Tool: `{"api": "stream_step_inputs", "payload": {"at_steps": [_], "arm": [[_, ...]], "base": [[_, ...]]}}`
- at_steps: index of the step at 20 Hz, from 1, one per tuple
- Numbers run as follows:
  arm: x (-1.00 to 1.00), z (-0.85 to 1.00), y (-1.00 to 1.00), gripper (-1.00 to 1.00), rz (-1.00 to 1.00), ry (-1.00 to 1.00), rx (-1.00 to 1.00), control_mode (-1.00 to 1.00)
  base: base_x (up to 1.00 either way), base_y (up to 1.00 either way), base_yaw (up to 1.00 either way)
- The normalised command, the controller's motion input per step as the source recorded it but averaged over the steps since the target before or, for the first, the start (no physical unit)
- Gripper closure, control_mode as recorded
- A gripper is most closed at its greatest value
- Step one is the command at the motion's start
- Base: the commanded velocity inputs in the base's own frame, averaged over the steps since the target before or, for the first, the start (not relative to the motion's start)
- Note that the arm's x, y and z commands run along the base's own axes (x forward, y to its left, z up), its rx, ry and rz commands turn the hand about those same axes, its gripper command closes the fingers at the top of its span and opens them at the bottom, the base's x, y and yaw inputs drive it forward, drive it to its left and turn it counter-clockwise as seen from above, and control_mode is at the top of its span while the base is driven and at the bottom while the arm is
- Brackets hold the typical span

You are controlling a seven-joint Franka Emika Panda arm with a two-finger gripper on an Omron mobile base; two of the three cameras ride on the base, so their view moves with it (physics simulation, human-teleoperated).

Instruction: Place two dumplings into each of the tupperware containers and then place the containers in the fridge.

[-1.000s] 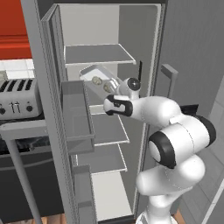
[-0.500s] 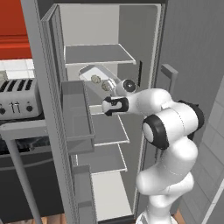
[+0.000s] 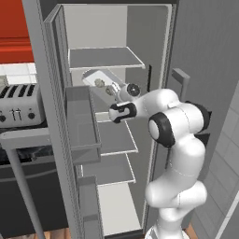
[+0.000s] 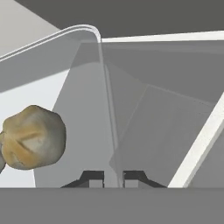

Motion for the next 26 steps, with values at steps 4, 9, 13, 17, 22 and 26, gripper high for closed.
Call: {"api": "stream_step_inputs", "payload": {"at_steps": [4,9,13,17,22,26], "arm": [[0.35,0.00,0.21,1.00,-0.01,0.10,0.00,-1.00],[0.29,-0.08,0.16,1.00,-0.01,0.03,0.00,-1.00],[0.32,-0.24,0.04,1.00,0.00,0.00,0.00,-1.00],[0.19,-0.29,0.00,1.00,0.00,0.00,0.00,-1.00],[0.27,-0.22,0.00,1.00,0.00,0.00,0.00,-1.00],[0.30,-0.12,0.00,1.00,0.00,0.00,0.00,-1.00]], "base": [[0.00,0.00,0.00],[0.00,0.00,0.00],[0.00,0.00,0.00],[0.00,0.00,0.00],[0.00,0.00,0.00],[0.00,0.00,0.00]]}}
